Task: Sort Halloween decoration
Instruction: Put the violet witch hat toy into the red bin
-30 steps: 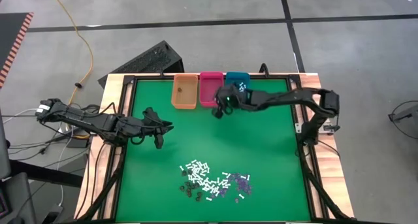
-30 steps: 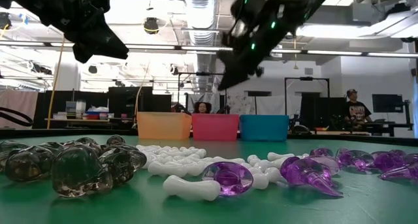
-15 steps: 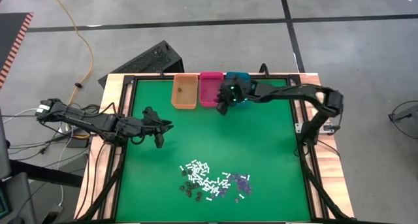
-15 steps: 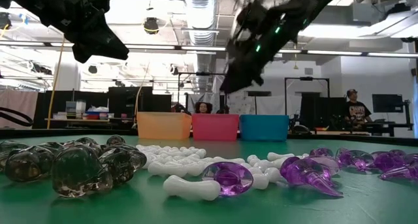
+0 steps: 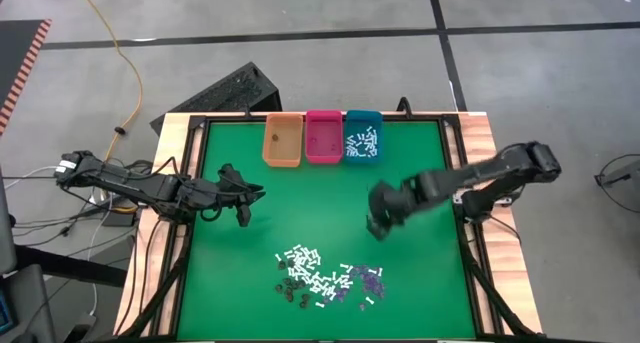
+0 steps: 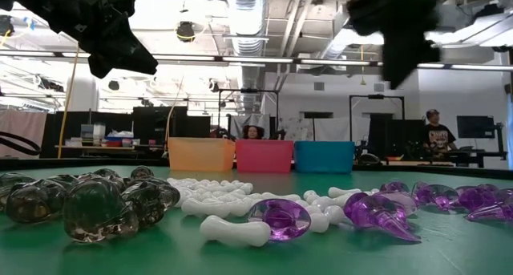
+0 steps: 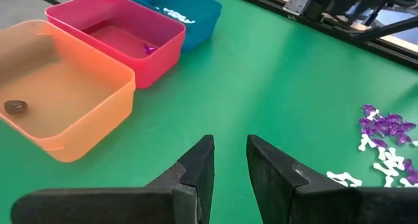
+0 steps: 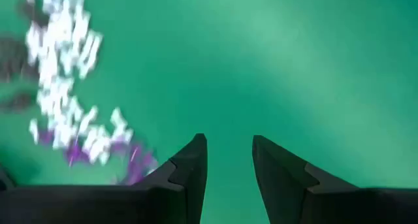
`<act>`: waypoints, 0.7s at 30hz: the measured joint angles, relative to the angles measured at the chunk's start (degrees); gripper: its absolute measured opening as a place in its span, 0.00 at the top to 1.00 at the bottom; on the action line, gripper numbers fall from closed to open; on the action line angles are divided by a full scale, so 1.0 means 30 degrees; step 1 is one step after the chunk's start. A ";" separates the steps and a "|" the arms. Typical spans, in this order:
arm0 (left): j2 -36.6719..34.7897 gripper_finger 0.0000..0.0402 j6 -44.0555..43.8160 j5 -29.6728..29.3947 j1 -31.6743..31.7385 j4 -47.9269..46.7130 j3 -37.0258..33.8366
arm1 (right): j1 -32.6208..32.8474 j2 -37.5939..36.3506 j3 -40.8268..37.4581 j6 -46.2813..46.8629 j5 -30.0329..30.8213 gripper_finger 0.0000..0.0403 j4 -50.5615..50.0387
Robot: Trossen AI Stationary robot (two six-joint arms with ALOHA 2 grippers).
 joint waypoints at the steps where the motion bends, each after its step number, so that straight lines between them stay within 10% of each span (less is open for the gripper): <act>1: 0.0000 0.80 -0.0004 0.0000 0.0000 -0.0004 0.0000 | 0.0997 0.0131 -0.0066 0.1025 0.0448 0.62 0.0027; 8: 0.0005 0.80 -0.0183 -0.0015 0.0007 0.0263 0.0000 | 0.5031 0.1989 -0.0796 0.6611 0.3170 0.59 0.2632; 21: 0.0000 0.80 -0.0423 0.0000 0.0013 0.0109 0.0000 | 0.6080 0.6295 -0.0796 0.8517 0.1708 0.58 0.7398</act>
